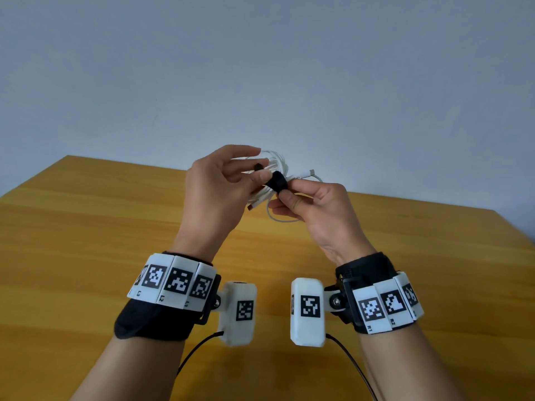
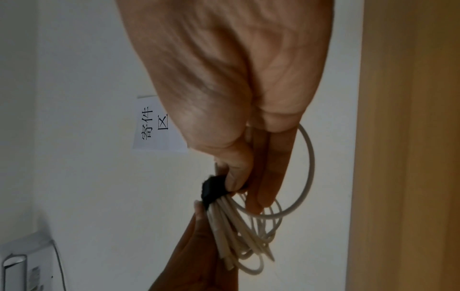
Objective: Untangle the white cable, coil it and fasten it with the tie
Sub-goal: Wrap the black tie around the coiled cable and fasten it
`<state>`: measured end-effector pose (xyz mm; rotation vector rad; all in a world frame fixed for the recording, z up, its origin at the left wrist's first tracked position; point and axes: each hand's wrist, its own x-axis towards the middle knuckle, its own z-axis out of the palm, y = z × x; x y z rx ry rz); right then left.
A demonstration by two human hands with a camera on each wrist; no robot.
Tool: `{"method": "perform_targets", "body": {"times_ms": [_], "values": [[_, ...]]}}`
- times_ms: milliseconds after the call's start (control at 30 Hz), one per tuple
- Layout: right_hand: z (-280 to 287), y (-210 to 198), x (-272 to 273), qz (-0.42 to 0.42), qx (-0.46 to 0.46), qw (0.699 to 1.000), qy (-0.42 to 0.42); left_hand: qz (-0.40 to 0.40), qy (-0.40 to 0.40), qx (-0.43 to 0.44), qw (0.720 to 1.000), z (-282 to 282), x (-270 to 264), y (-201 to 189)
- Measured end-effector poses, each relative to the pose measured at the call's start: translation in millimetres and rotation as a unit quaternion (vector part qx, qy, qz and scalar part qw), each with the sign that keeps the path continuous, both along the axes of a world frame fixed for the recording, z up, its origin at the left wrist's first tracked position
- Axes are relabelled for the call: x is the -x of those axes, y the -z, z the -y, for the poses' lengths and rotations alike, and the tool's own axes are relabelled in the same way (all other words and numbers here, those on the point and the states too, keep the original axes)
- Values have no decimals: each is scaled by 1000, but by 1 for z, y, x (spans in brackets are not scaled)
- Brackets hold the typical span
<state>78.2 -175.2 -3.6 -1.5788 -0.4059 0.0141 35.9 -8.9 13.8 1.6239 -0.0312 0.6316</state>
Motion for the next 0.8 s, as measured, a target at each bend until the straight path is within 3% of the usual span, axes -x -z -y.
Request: {"method": "perform_targets", "body": {"times_ms": [633, 800], "values": [[-1, -2, 3, 35, -23, 998, -48, 17, 24, 79, 996, 6, 0, -5], [1, -4, 2, 79, -20, 996, -36, 9, -7, 6, 1000, 11, 3, -8]]}}
